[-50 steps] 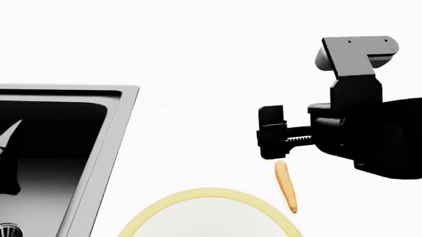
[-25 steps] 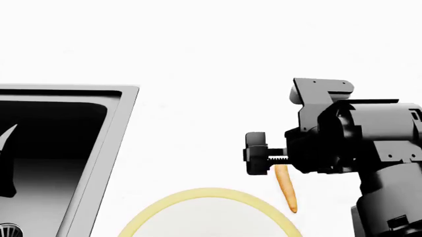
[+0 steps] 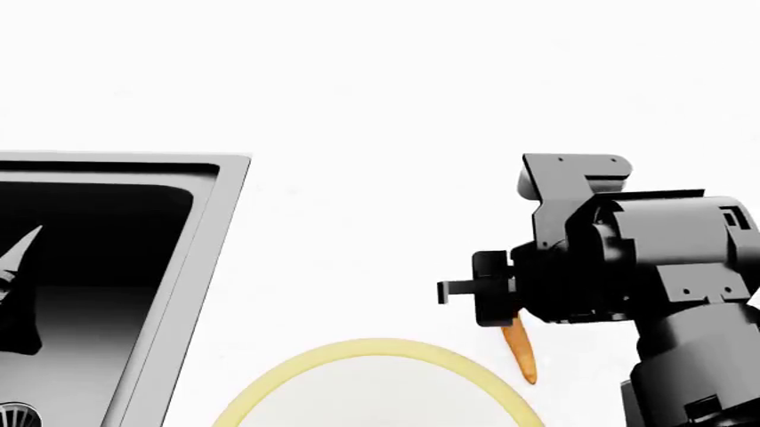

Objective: There is a mixed pile of frozen fruits and vegetables on the counter. Locate all the frozen vegetables and place the items in a bowl on the counter. Take all the frozen fruits and defrost them in a running sink.

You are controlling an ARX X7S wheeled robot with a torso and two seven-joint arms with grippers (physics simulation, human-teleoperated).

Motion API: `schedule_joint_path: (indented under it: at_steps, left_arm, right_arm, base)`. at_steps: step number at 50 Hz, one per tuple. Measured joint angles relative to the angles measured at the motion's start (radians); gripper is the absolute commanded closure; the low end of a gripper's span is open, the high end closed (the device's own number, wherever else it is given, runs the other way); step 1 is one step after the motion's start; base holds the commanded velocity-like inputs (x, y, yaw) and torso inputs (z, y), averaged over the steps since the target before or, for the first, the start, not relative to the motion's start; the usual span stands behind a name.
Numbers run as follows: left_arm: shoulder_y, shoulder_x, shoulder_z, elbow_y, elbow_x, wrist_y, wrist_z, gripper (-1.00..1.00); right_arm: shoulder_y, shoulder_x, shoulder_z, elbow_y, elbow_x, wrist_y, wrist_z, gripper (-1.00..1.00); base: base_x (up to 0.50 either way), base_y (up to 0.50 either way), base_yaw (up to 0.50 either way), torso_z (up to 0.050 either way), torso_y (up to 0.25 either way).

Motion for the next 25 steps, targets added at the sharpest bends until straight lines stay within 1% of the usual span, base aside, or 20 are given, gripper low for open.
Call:
schedule_joint_path:
  at_steps: [6, 16, 21, 25]
  left_arm:
    - [0.002, 0.0, 0.007, -0.002, 0.003, 0.006, 0.002, -1.0]
    - [0.004, -0.012, -0.003, 0.001, -0.015, 0.002, 0.003, -1.0]
    - [0.001, -0.017, -0.009, 0.002, -0.027, -0.002, 0.0, -1.0]
    - [0.001, -0.018, -0.012, 0.003, -0.032, -0.002, -0.003, -1.0]
  right_arm:
    - [-0.01, 0.018, 0.022, -0.039, 0.027, 0.012, 0.045, 1.0]
    - [0.021, 0.054, 0.055, -0.091, 0.047, 0.015, 0.111, 1.0]
    - [0.028, 0.088, 0.085, -0.174, 0.076, 0.045, 0.163, 1.0]
    - [0.024, 0.131, 0.132, -0.305, 0.136, 0.11, 0.235, 1.0]
  base:
    - [0.0, 0.0, 0.0, 0.0, 0.0]
    - [0.0, 0.0, 0.0, 0.0, 0.0]
    - [0.0, 0.0, 0.0, 0.0, 0.0]
    - [0.0, 0.0, 0.0, 0.0, 0.0]
